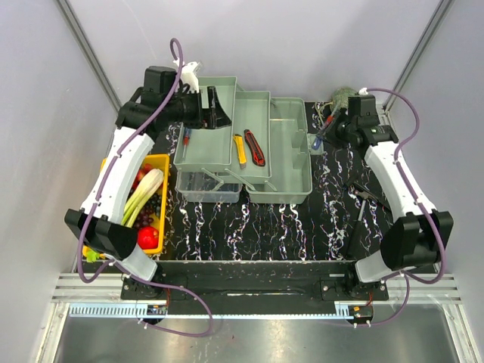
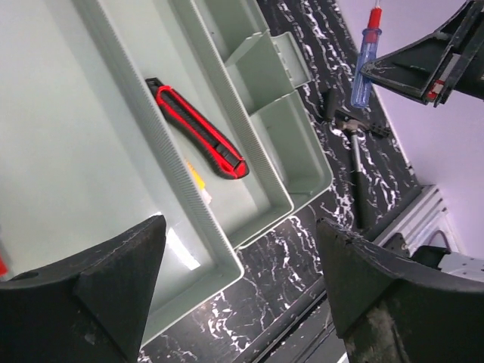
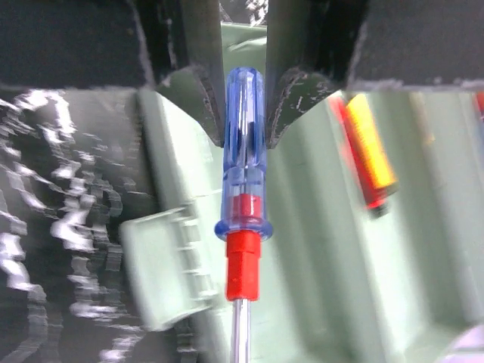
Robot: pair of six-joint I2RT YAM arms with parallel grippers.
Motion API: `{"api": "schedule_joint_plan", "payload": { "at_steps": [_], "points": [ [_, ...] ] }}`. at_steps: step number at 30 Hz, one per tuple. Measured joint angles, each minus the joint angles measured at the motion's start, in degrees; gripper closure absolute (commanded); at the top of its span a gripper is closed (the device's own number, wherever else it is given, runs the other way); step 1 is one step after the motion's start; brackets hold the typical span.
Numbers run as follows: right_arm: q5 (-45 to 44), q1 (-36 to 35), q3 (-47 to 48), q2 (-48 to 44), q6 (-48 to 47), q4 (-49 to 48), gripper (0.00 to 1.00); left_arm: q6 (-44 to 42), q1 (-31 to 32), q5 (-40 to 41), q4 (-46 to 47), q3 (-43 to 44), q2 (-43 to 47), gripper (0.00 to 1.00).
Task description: Pack the tool kit
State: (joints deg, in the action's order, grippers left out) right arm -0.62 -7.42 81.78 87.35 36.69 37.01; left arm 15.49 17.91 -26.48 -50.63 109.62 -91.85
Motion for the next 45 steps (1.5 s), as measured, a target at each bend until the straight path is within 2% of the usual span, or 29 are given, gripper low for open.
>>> {"api": "schedule_joint_plan", "payload": {
  "at_steps": [5,9,13,17,22,28,40,43,44,45],
  "points": [
    [18.6,-0.5,0.0,-3.2,-0.8,-8.7,1.00,5.4,0.0,-5.8,7.1,-5.4,0.7,0.06],
    [32.0,-3.7,-0.6,-3.9,-0.2,-18.1,1.00,12.8,0.0,-12.9,18.1,-11.9,1.8,0.03],
    [40.4,-9.8,-0.9,-3.9,0.1,-24.7,1.00,23.3,0.0,-19.8,32.2,-19.1,3.5,0.02],
    [46.8,-14.1,-0.9,-3.9,0.8,-29.6,1.00,30.1,0.1,-23.5,42.0,-21.0,3.5,0.03],
    [50.1,-15.0,-0.9,-3.9,2.7,-33.8,1.00,33.3,0.6,-24.9,47.4,-21.0,3.7,0.17],
    [51.4,-15.0,-0.7,-2.7,5.0,-36.4,1.00,33.4,1.9,-25.5,48.5,-21.0,3.7,0.24],
    [53.9,-15.1,0.2,-0.9,8.0,-38.7,1.00,29.8,3.7,-24.4,44.5,-19.8,3.6,0.87],
    [54.1,-15.1,0.3,-0.8,7.9,-38.9,1.00,28.5,3.8,-24.1,42.3,-18.5,3.6,0.89],
    [54.2,-15.1,0.3,-0.8,7.7,-38.9,1.00,28.2,3.8,-23.9,41.7,-18.2,3.6,0.82],
    [54.3,-15.1,0.3,-0.8,7.7,-38.9,1.00,27.8,3.9,-23.9,41.1,-17.9,3.5,0.68]
  ]
}}
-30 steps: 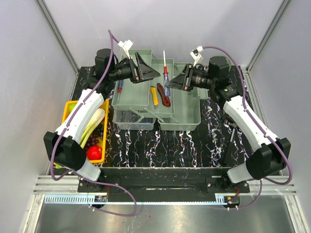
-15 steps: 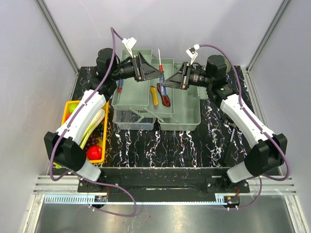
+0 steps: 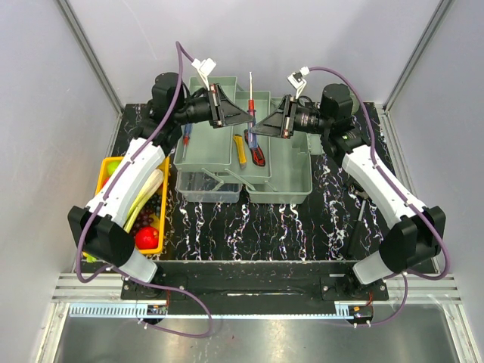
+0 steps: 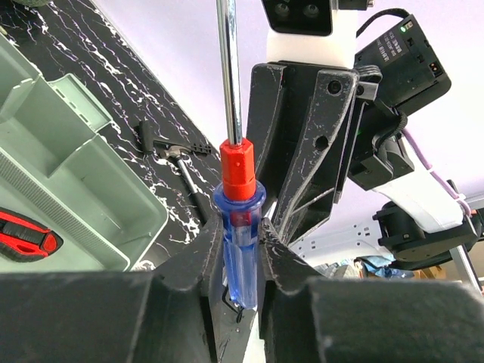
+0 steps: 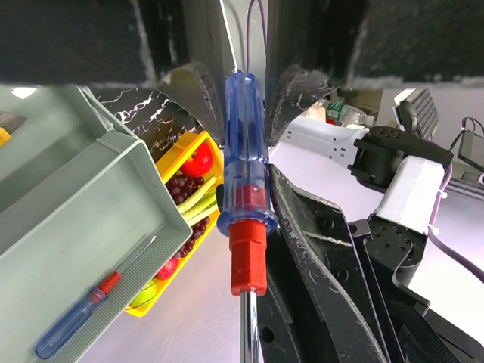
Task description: Pack the tool kit
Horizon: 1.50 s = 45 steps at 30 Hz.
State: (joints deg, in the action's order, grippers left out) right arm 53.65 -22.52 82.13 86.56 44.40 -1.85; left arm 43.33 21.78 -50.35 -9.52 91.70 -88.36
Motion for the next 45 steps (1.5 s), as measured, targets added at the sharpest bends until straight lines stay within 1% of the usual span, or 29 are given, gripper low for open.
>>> {"api": "schedule_joint_plan", "payload": {
  "at_steps": [1,3,5,6,9,13,14,15,16,17,19,20,23,26,29,31,34,35,37,40,45],
  "points": [
    [0.0,0.0,0.0,0.0,0.0,0.0,1.00,-0.2,0.0,0.0,-0.5,0.2,-0.1,0.62],
    [0.0,0.0,0.0,0.2,-0.1,0.1,1.00,-0.8,0.0,0.0,-0.7,0.3,-0.2,0.53],
    [0.0,0.0,0.0,0.4,-0.1,0.2,1.00,-1.3,0.1,-0.1,-1.2,0.5,-0.6,0.50],
    [0.0,0.0,0.0,0.6,-0.1,0.3,1.00,-1.4,0.2,-0.1,-1.3,0.6,-0.8,0.52],
    [0.0,0.0,0.0,1.0,-0.1,0.6,1.00,-1.6,0.5,-0.1,-1.6,0.7,-1.5,0.65],
    [-0.1,0.0,0.0,1.2,-0.8,1.1,1.00,-1.6,0.7,0.0,-1.7,0.9,-2.3,0.89],
    [-0.1,0.0,0.0,1.3,-1.2,1.2,0.88,-1.5,0.7,0.0,-1.8,1.0,-2.4,0.94],
    [-0.1,0.0,0.0,1.4,-1.6,1.4,0.72,-1.6,0.7,0.2,-2.3,1.2,-2.5,0.96],
    [-0.3,0.0,0.1,1.4,-2.1,1.7,0.52,-1.9,0.7,0.5,-3.2,1.6,-2.6,1.00],
    [-0.6,0.0,0.3,1.5,-2.8,2.6,0.38,-2.6,0.7,1.0,-4.5,2.1,-2.7,1.00],
    [-1.9,0.0,1.0,1.6,-4.0,5.2,0.22,-4.7,0.7,2.6,-7.9,3.8,-3.3,1.00],
    [-3.6,0.0,1.4,1.6,-5.9,7.3,0.19,-6.3,0.8,3.6,-10.1,5.1,-3.8,1.00],
    [-9.8,0.0,2.6,1.6,-9.7,13.0,0.15,-10.8,-0.1,6.6,-17.0,9.1,-5.5,1.00],
    [-18.6,0.0,3.4,1.5,-13.3,19.2,0.14,-14.3,-3.1,8.9,-22.6,9.9,-5.7,1.00],
    [-28.6,0.0,3.7,0.9,-15.6,24.3,0.15,-16.8,-7.1,11.5,-28.0,9.9,-5.9,1.00],
    [-36.9,0.0,3.7,0.2,-16.4,27.4,0.14,-18.3,-9.5,13.7,-31.4,10.3,-6.4,0.98],
    [-48.8,0.5,3.7,-1.3,-16.5,31.1,0.14,-21.0,-10.9,17.5,-36.8,12.9,-8.6,0.98],
    [-51.6,0.7,3.6,-1.8,-16.3,32.0,0.14,-22.2,-10.8,19.1,-38.8,14.2,-9.7,0.97],
    [-57.5,1.7,2.8,-2.9,-15.4,33.4,0.15,-24.0,-10.5,22.1,-42.2,16.5,-11.9,0.94],
    [-63.4,4.9,0.0,-4.3,-12.7,35.1,0.15,-26.2,-9.9,26.9,-45.8,18.3,-14.8,0.89],
    [-67.9,11.5,-7.0,-4.8,-7.3,37.7,0.16,-27.7,-9.1,32.5,-49.3,18.6,-17.0,0.74]
  ]
}}
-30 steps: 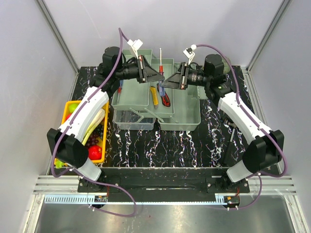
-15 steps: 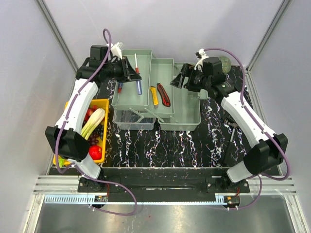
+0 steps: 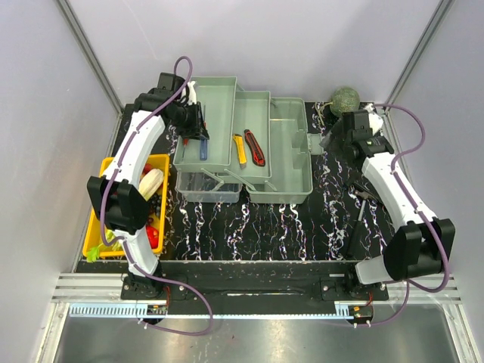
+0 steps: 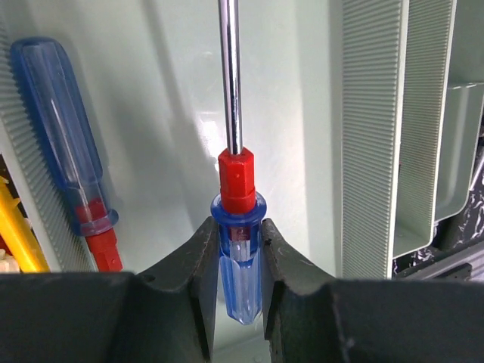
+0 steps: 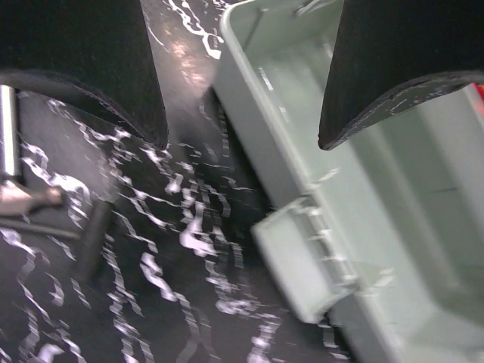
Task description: Pack the tool kit
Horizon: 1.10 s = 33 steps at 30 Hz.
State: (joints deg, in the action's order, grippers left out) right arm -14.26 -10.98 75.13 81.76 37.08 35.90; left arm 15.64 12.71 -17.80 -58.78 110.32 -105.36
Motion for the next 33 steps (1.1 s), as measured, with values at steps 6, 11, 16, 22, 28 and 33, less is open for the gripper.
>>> {"api": "schedule_joint_plan", "payload": {
  "at_steps": [6,11,16,22,28,33],
  "points": [
    [-1.4,6.0,-4.6,0.9,6.4,4.9,0.16,-1.2,1.4,4.1,-1.7,1.8,-0.5,0.53],
    [-1.1,10.3,-5.9,3.4,10.3,6.5,0.16,-1.7,2.0,6.1,-2.9,2.5,-0.6,0.43],
    [-1.3,13.9,-8.7,5.7,13.0,7.6,0.16,-1.7,2.2,6.7,-3.1,3.7,-0.6,0.40],
    [-1.4,18.1,-10.3,7.5,14.7,8.4,0.27,-1.7,2.3,6.1,-3.2,5.2,0.1,0.28],
    [-1.1,23.1,-13.2,9.0,16.9,8.3,0.30,-1.7,2.4,4.6,-2.9,5.2,4.4,0.12],
    [-0.5,25.1,-15.1,10.6,17.5,8.6,0.16,-1.7,2.5,3.8,-1.5,4.7,8.7,0.02]
  ]
}}
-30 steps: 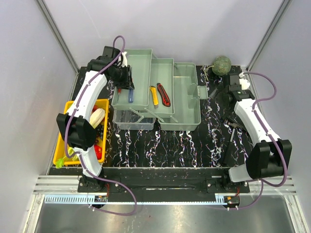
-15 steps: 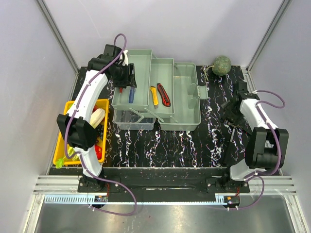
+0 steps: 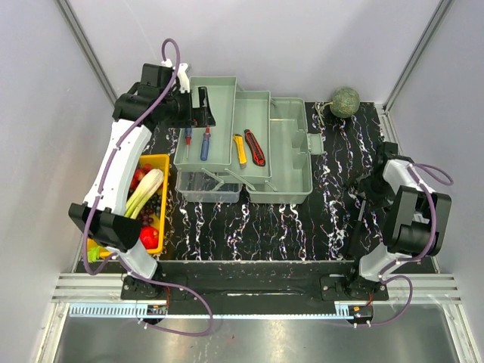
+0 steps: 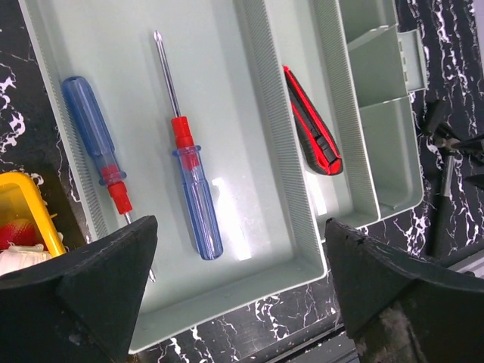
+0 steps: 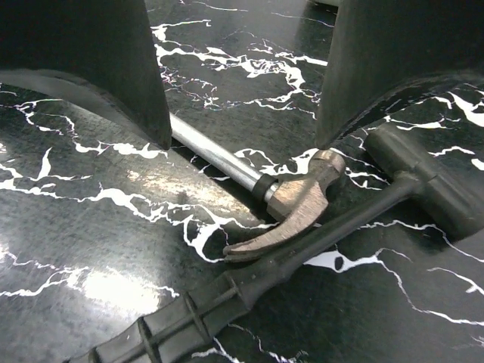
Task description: Pack the tool kit
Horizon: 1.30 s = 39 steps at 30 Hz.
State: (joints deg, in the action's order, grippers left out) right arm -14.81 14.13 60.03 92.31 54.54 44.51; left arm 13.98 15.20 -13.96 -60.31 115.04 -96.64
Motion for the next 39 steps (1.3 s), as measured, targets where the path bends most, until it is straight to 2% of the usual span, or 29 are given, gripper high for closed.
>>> {"api": "schedule_joint_plan", "payload": {
  "at_steps": [7,19,29,39],
  "points": [
    [5.6,0.2,-4.4,1.4,0.4,-1.9,0.12,0.0,0.0,-0.7,3.0,-3.7,3.5,0.01],
    [11.9,-0.3,-8.7,-0.6,0.1,-3.9,0.21,0.0,0.0,-2.7,3.6,-4.9,3.1,0.01],
    [11.8,-12.3,-8.9,-0.7,0.4,-5.4,0.22,0.2,0.0,-3.9,4.1,-5.1,2.7,0.01],
    [11.9,-13.3,-11.3,-3.1,0.4,-7.3,0.29,0.6,0.0,-4.3,4.7,-6.5,2.7,0.01]
  ]
}}
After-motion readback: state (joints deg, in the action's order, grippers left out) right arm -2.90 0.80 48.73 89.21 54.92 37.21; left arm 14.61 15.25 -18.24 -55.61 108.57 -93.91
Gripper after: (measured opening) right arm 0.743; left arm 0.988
